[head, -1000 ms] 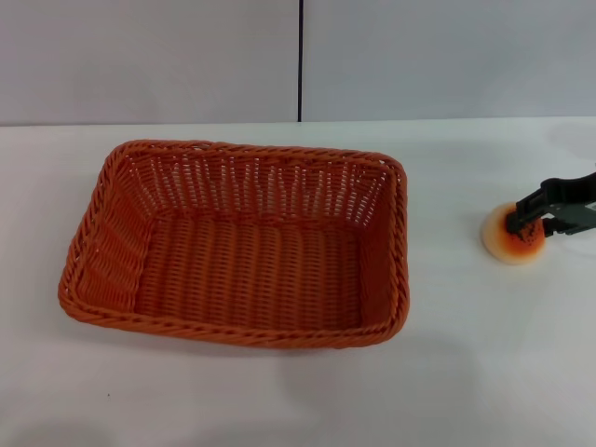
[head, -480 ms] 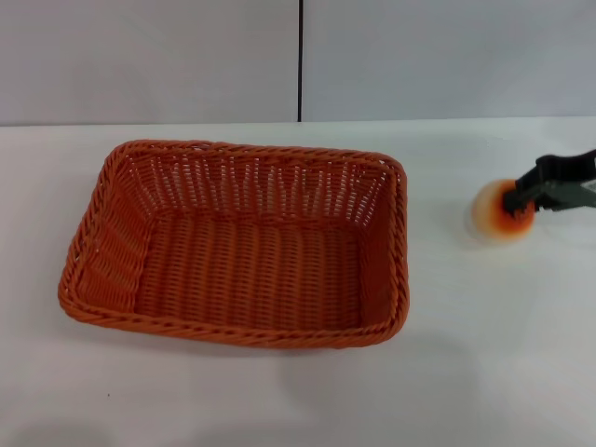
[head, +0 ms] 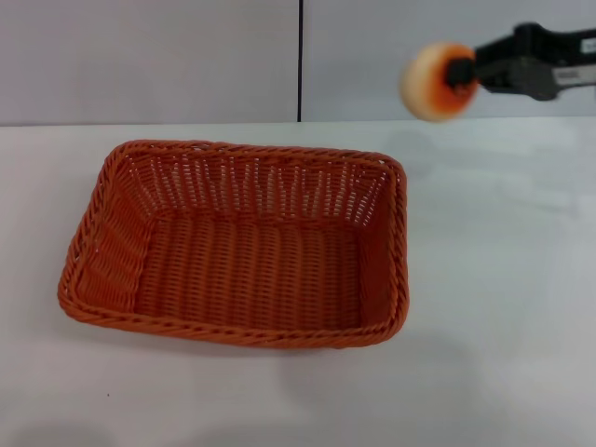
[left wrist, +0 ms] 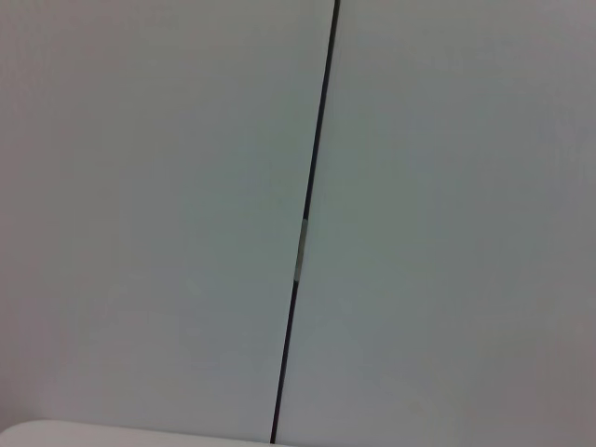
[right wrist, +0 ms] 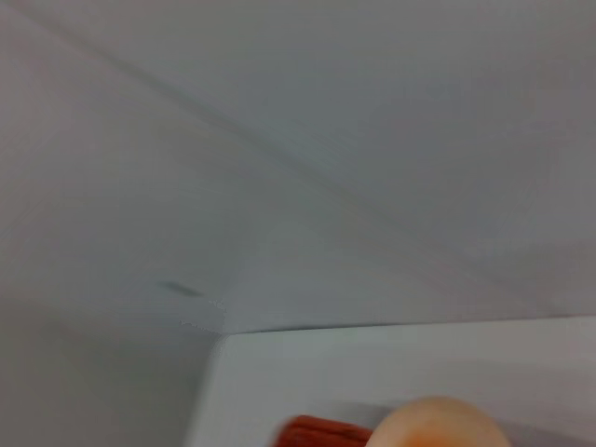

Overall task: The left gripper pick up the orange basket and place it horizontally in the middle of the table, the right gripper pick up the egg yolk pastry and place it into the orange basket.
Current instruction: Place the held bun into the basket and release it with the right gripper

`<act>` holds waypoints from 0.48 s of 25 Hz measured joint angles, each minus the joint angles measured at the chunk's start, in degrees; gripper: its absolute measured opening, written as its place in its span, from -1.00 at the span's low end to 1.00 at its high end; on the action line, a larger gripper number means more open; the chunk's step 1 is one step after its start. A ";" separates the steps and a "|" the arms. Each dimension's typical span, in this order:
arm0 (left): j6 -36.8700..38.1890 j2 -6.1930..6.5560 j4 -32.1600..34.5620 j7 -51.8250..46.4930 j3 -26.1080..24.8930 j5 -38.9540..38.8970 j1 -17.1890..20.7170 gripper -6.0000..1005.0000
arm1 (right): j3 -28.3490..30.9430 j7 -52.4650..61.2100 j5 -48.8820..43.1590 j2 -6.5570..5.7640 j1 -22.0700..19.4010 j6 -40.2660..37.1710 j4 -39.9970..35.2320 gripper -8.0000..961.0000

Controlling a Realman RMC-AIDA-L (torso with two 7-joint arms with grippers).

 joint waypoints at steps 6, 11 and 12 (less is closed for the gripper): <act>-0.23 -0.42 0.00 0.64 0.00 0.00 -0.12 0.62 | -1.39 -4.74 4.18 -0.39 4.81 0.45 14.22 -0.73; -0.58 -0.56 0.00 0.74 0.00 0.00 -0.11 0.62 | -7.71 -4.89 4.14 -0.05 7.10 0.25 17.49 -0.81; -0.72 -0.57 0.00 0.75 0.00 0.00 -0.11 0.62 | -9.02 -4.88 4.18 -0.02 7.53 0.13 17.98 -0.82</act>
